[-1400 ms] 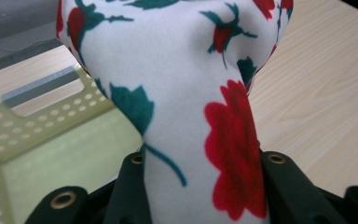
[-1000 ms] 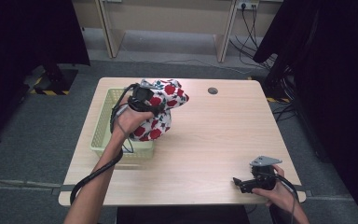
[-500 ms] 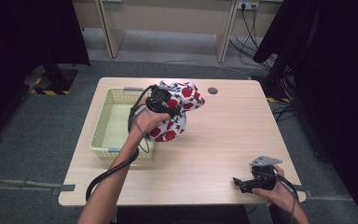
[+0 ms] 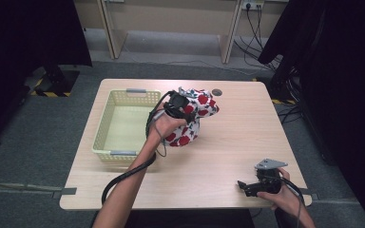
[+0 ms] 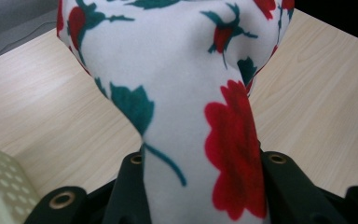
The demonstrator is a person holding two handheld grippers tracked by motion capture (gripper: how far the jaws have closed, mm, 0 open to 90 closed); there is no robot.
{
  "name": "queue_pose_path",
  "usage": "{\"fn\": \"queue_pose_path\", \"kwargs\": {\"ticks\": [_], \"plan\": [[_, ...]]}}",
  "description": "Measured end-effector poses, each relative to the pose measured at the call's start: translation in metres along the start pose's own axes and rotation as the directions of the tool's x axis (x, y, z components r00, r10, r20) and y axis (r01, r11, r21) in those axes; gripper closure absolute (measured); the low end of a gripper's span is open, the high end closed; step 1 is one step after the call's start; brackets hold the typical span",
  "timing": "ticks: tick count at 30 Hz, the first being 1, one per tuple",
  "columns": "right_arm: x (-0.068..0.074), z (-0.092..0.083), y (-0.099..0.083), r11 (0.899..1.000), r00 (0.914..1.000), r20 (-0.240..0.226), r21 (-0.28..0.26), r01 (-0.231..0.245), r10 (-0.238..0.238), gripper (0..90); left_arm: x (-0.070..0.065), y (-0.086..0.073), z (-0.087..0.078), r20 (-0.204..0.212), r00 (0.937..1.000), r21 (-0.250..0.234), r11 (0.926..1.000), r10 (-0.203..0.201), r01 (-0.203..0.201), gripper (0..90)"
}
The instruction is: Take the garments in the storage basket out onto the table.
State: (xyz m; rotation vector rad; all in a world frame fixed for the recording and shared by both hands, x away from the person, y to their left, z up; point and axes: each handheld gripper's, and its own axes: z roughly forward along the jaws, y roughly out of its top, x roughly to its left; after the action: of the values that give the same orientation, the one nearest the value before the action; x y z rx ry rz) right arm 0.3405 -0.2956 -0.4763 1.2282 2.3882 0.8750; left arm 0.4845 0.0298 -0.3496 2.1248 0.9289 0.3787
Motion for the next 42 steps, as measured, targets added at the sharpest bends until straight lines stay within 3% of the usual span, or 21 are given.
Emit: {"fn": "queue_pose_path", "kwargs": {"ticks": [13, 23, 35, 37, 42], "plan": [[0.0, 0.0, 0.0, 1.0, 1.0, -0.002, -0.001, 0.003, -0.003, 0.4, -0.016, -0.002, 0.035, 0.037, 0.9993, 0.03, 0.9995, 0.005, -0.006, 68.6], [0.0, 0.0, 0.0, 1.0, 1.0, -0.003, -0.003, 0.005, -0.005, 0.3, -0.025, -0.007, 0.062, 0.067, 0.9976, 0.038, 0.9992, -0.018, 0.015, 68.6], [-0.001, 0.0, 0.0, 1.0, 0.9999, -0.005, -0.005, 0.01, -0.01, 0.4, -0.036, -0.019, 0.091, 0.067, 0.9977, 0.075, 0.9971, -0.014, 0.009, 66.6], [0.0, 0.0, -0.001, 1.0, 0.9999, -0.006, -0.006, 0.009, -0.009, 0.4, -0.039, -0.023, 0.097, 0.065, 0.9979, 0.086, 0.9963, -0.001, -0.004, 62.4], [0.0, 0.0, -0.001, 1.0, 0.9999, -0.005, -0.006, 0.01, -0.01, 0.4, -0.042, -0.027, 0.099, 0.059, 0.9977, 0.103, 0.9943, -0.032, 0.026, 27.7]]}}
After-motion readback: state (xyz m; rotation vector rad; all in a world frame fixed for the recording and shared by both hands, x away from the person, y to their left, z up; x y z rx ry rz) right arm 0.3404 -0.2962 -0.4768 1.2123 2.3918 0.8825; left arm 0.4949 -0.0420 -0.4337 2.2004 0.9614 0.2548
